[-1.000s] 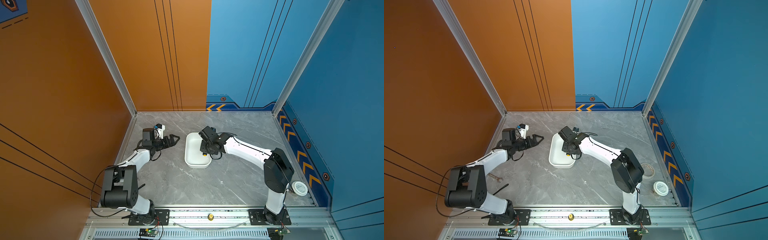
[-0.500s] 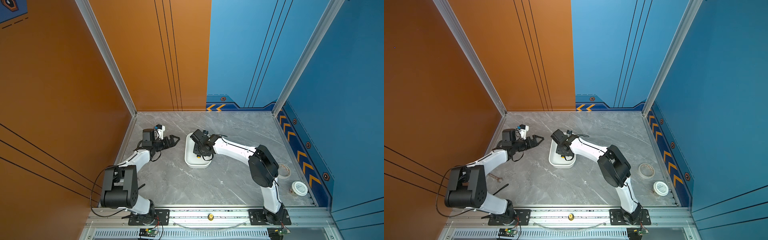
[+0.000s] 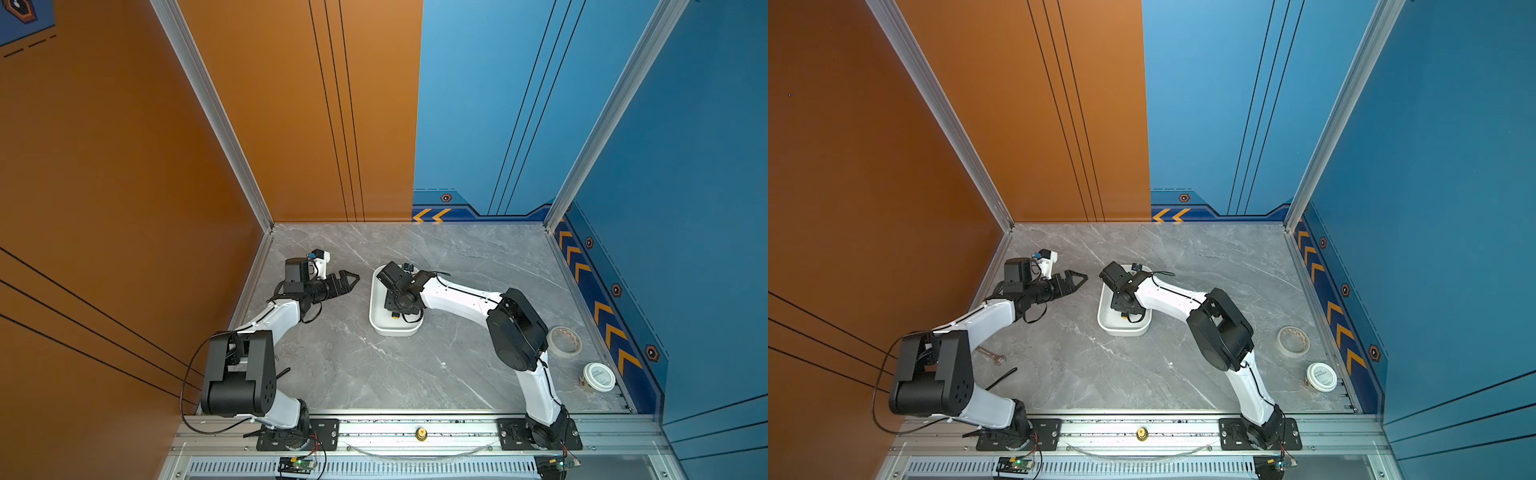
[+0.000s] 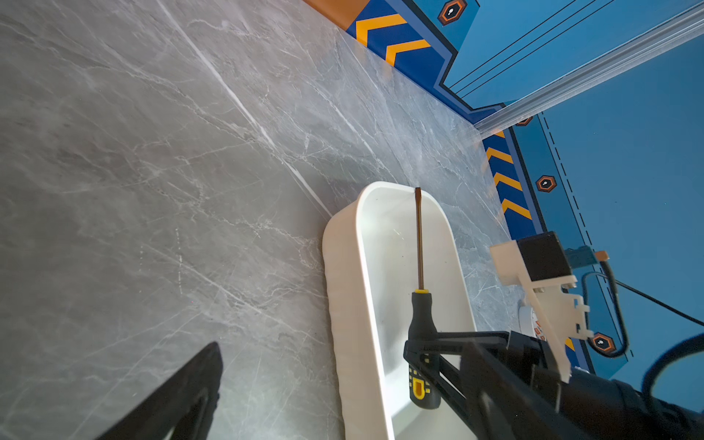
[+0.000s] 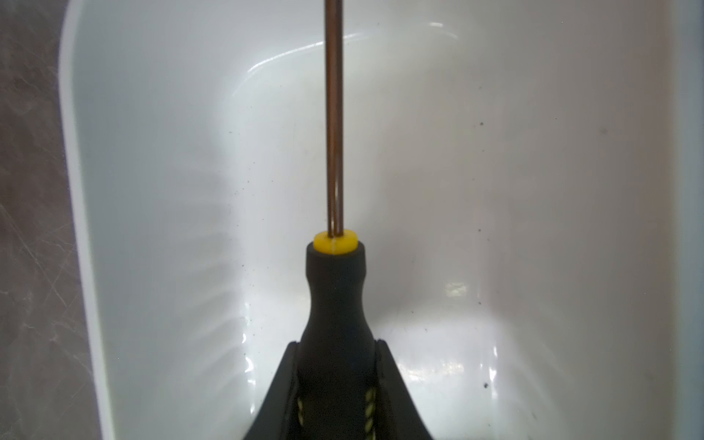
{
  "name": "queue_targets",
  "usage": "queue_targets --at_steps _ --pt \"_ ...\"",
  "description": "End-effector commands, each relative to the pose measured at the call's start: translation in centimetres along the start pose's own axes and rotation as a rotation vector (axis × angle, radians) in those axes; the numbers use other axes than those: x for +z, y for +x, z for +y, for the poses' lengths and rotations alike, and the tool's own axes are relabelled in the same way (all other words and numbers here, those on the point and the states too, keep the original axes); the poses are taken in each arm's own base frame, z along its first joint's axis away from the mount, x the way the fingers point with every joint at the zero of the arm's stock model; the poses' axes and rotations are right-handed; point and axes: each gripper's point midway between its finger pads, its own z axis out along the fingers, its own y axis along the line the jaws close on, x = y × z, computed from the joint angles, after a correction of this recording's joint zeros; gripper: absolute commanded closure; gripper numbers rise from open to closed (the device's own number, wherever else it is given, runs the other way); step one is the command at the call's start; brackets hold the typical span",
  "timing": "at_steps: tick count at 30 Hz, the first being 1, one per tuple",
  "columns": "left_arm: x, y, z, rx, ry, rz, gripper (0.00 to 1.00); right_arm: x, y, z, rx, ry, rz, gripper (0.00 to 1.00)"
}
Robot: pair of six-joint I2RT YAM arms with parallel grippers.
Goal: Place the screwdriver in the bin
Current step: 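Lower the screwdriver into the bin and open the right gripper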
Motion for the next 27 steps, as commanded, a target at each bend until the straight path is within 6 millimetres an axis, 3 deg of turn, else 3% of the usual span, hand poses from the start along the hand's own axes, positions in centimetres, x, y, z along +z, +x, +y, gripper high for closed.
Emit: queue_targets --at_steps 1,19,21,27 --pt "0.0 0.5 0.6 0.002 -0.009 0.013 0.02 0.4 0.5 -0.8 0.007 0.049 0.008 1.0" --pt "0.0 0.7 0.7 -0.002 -0.012 0.019 0.02 -0.9 1.6 -1.5 -0.029 0.078 -0.013 1.0" --pt "0.0 0.7 0.7 -0.003 -0.012 0.018 0.02 -2.0 1.2 -1.2 -0.025 0.058 -0.028 1.0" --pt "0.0 0.7 0.7 -0.001 -0.014 0.018 0.02 -1.6 1.7 -1.3 -0.028 0.06 -0.007 1.0"
